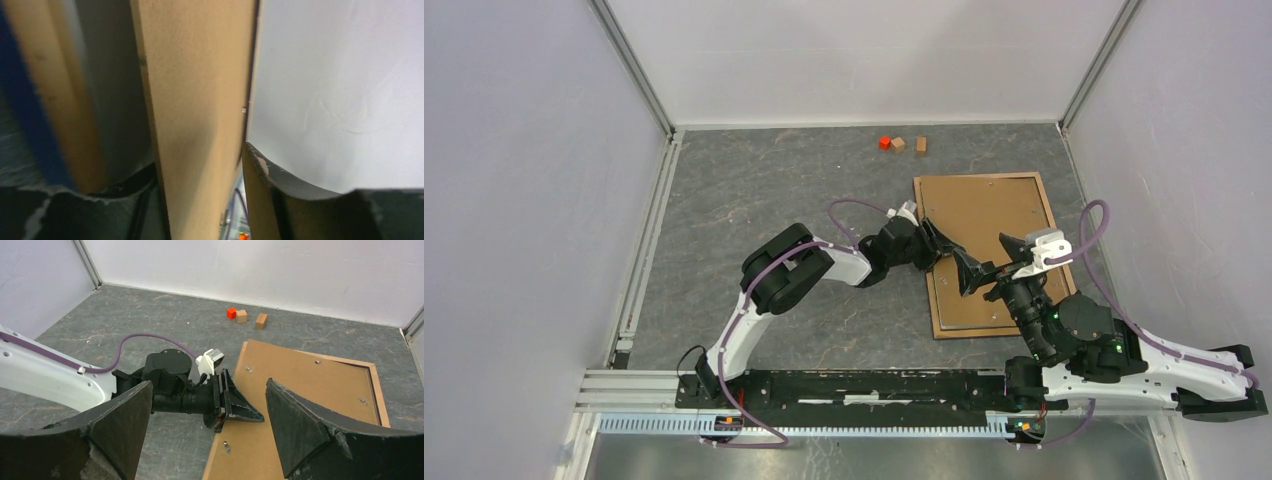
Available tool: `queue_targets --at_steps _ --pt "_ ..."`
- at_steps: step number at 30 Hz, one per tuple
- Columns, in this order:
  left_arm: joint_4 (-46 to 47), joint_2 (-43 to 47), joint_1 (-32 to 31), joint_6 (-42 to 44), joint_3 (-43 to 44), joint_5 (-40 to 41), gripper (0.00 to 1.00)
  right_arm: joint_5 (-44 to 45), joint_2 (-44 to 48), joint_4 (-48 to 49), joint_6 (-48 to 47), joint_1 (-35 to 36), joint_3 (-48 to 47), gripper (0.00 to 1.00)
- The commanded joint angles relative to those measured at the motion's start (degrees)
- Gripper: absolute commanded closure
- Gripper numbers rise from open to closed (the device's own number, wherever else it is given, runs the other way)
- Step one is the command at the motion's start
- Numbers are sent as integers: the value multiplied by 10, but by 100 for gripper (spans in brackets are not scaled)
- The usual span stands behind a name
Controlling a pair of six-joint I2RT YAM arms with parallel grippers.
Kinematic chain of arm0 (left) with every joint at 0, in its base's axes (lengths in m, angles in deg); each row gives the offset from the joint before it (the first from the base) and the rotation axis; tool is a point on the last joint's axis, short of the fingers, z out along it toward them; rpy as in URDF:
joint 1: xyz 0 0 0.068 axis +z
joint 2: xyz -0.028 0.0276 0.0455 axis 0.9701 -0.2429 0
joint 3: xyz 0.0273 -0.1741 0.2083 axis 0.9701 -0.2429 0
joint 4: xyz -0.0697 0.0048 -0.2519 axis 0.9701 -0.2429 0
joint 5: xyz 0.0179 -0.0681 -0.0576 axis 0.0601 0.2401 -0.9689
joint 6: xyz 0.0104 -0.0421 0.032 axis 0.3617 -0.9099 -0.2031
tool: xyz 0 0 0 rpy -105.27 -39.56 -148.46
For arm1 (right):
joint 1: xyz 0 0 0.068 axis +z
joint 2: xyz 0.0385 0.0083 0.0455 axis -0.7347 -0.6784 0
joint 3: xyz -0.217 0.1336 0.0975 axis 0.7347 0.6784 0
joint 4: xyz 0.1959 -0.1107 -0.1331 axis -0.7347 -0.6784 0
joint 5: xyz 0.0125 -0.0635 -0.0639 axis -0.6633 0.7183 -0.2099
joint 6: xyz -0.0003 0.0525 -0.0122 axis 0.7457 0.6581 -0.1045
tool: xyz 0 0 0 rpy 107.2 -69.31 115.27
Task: Put the photo into the frame
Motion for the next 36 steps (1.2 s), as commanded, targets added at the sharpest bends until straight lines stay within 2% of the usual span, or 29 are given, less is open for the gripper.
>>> queue_targets --at_steps 1,4,6,8,10,11,14,18,24,29,33,36 --pt "-157 74 -2 82 40 31 44 2 7 26 6 2 10 12" --pt "-242 85 -2 81 65 29 37 0 8 35 4 2 16 12" --pt "-329 82 -3 92 105 24 27 0 7 34 4 2 15 12" --pt "-389 80 -3 102 135 27 22 -1 9 35 7 2 15 12" --pt "-443 70 -3 103 164 23 6 -2 11 37 8 2 17 12" --pt "-485 58 -4 104 196 20 3 -1 12 38 8 2 18 12" --pt "-606 33 -11 102 278 30 1 -2 13 42 9 2 21 12" --pt "-739 34 -15 99 338 77 0 -3 14 43 11 2 18 11" --pt "-805 14 -15 102 410 73 0 -5 19 58 7 2 24 12" --pt "-814 -15 -18 73 444 56 0 -9 23 60 11 2 25 12" --pt "-856 -17 -20 75 462 101 0 -11 28 60 13 2 24 12" --pt "-945 -26 -20 89 508 137 0 -10 31 61 12 3 24 12"
